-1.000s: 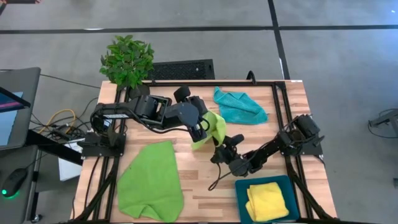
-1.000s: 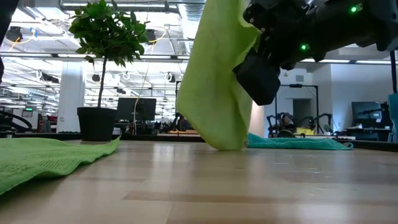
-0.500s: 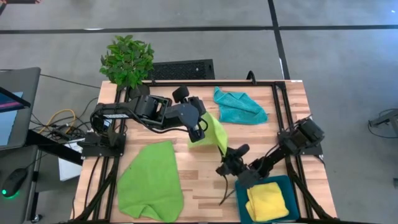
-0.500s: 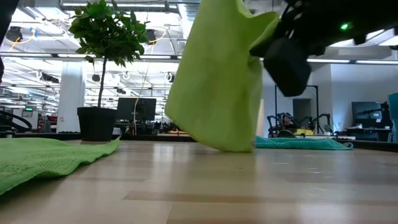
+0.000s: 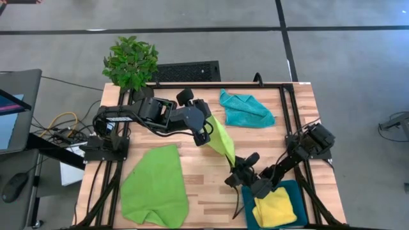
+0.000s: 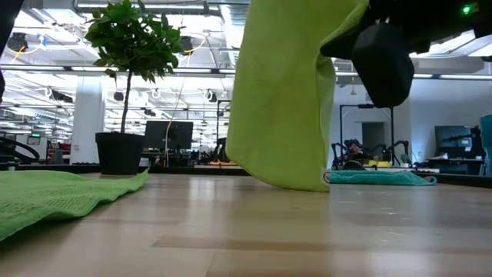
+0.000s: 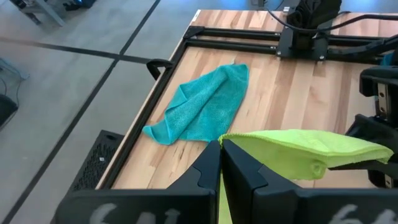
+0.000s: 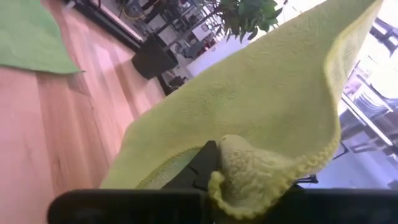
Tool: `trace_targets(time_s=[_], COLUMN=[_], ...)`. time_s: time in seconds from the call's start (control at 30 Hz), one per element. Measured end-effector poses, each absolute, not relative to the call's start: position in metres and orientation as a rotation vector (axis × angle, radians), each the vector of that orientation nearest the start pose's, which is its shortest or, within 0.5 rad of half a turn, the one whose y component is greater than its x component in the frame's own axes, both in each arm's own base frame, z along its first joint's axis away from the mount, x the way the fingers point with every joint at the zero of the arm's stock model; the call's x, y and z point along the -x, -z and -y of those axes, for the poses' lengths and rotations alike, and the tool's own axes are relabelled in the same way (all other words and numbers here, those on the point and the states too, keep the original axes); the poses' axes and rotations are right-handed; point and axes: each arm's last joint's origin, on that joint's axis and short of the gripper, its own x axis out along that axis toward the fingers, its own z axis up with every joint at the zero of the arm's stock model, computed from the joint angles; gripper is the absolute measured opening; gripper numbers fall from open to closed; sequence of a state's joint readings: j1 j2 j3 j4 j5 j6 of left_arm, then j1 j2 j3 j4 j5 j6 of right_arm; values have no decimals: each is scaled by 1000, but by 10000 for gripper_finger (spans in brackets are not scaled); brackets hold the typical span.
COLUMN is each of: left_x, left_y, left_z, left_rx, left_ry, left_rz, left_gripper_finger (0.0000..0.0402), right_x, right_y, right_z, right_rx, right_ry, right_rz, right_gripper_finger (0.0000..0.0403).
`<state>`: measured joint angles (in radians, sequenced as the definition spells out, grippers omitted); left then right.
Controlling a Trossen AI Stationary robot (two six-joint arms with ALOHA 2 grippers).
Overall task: Fold microfiber towels
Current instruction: Fold the light green towel
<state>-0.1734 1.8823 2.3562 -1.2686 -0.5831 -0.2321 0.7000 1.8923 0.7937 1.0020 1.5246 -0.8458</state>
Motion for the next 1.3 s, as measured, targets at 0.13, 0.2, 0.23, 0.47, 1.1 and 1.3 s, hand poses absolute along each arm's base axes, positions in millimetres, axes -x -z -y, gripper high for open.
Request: trace_targets(time_s=[0.13,0.2,0.23,0.47,1.1,1.3], left_x=[-353,-353,-353,-353,-349,-341], left_y=[-454,-454,-454,-454,-450,-445], left_z=[46,46,46,46,47,57], left_rx=[-77,-78,-79,-73,-79,-93], left_ry=[-469,-469,-469,-454,-447,-424], left_rz=[-691,-693,-695,-702,-753,-831], left_gripper_finger=[0,0,0,0,0,0], right_x=[-275,-275,-275,-280,-274,-281], right_y=[-162,-167,-170,-180,-194,-193], right_z=[-197,-200,-201,-205,-221,-211], right_rx=[806,758,737,697,417,332], right_ry=[768,793,807,815,798,835], right_rz=[-351,-338,-334,-318,-179,-149], right_gripper_finger=[79,99,109,171,221,210])
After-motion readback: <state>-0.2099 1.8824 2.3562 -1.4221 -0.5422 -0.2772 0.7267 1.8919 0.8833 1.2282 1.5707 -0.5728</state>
